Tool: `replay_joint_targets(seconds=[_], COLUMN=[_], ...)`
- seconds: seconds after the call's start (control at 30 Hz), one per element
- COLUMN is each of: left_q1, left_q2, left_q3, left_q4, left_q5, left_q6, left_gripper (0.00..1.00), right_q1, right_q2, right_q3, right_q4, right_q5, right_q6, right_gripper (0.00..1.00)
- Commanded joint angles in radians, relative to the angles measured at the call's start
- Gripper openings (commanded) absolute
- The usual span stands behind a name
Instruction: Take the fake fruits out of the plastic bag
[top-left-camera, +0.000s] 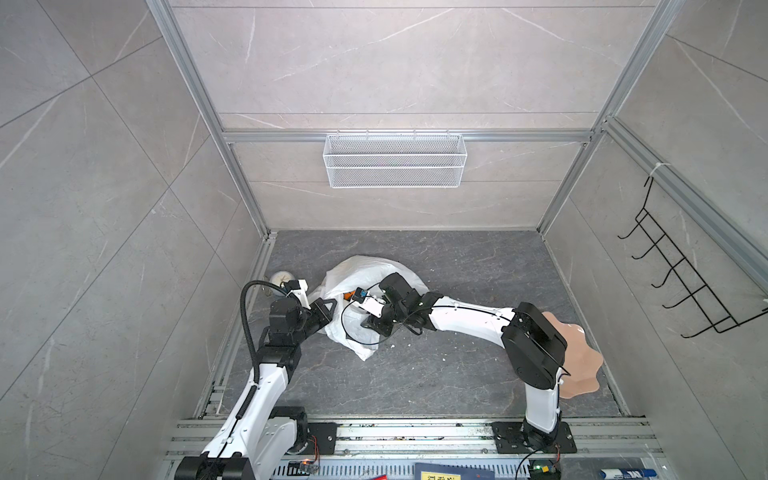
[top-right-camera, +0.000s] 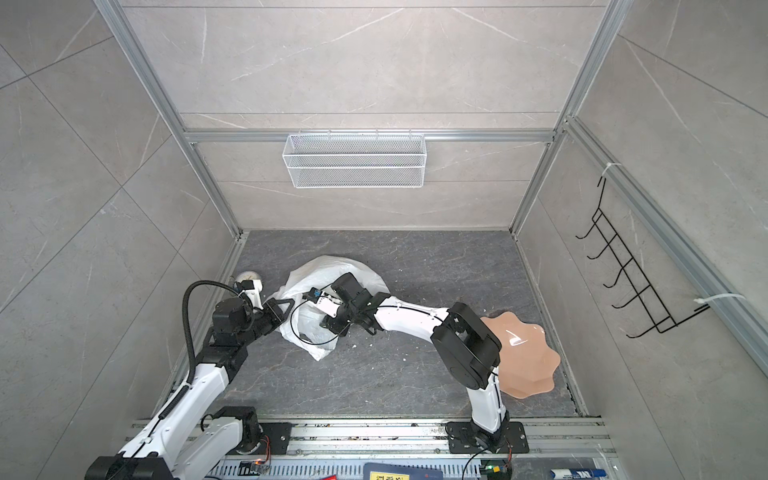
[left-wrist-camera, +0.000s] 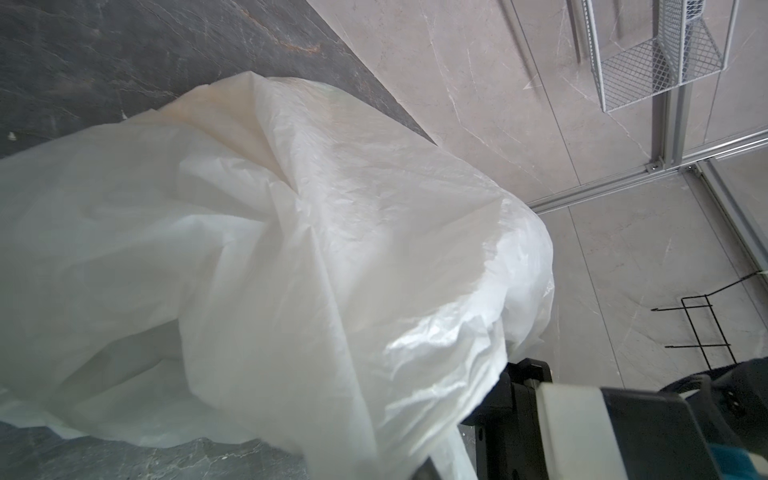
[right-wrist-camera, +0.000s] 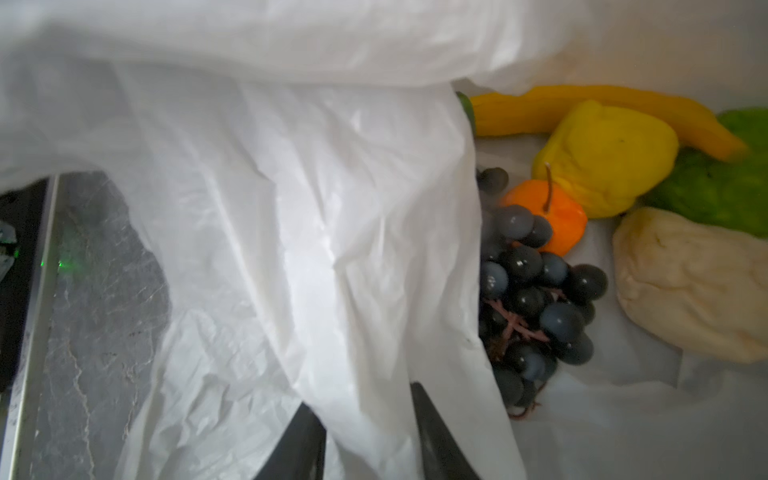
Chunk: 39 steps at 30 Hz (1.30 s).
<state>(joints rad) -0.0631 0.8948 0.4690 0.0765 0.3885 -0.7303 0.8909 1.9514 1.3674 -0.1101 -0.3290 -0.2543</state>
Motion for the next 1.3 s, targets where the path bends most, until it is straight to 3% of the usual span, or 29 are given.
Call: replay_joint_targets(seconds=[0.0, 0.1, 0.23, 0.37, 0.5, 0.6, 0.77, 1.0, 1.27], left_q1=[-0.001, -0.001, -0.001, -0.003, -0.012, -0.035, -0.082, -0.262, -0.265], left_q2=[-0.031, -0.041, -0.133, -0.218, -0.215, -0.217, -0.145, 0.069, 0.224], left_q3=[0.059, 0.127, 0.233, 0.353, 0.466, 0.516, 0.478, 0.539, 0.519], left_q4=[-0.104, -0.341, -0.597, -0.785, -0.891, -0.884, -0.650, -0.572, -0.647], left_q5=[-0.149, -0.285, -0.344, -0.334, -0.219, -0.162, -0.014, -0.151, -0.298], left_q6=[0.018, -0.009, -0.001, -0.014, -0.049, -0.094, -0.207, -0.184, -0.148], left_gripper=[0.09, 0.21, 0.45, 0.49, 0.47, 0.46, 0.45, 0.48, 0.53], right_q1=[0.022, 0.055, 0.099, 0.140, 0.174, 0.190, 0.213, 0.230, 0.232], right_q2=[-0.063, -0.093, -0.125, -0.135, -0.112, -0.088, -0.079, -0.089, -0.125], right_q3=[-0.070, -0.125, -0.189, -0.223, -0.211, -0.202, -0.203, -0.228, -0.278], right_q4=[0.086, 0.167, 0.273, 0.348, 0.365, 0.388, 0.423, 0.454, 0.490], right_q5=[-0.032, 0.026, 0.122, 0.215, 0.284, 0.301, 0.319, 0.331, 0.398], right_q6=[0.074, 0.148, 0.248, 0.312, 0.333, 0.348, 0.347, 0.334, 0.346], right_gripper=[0.19, 0.08, 0.00, 0.00, 0.00, 0.00, 0.00, 0.00, 0.00])
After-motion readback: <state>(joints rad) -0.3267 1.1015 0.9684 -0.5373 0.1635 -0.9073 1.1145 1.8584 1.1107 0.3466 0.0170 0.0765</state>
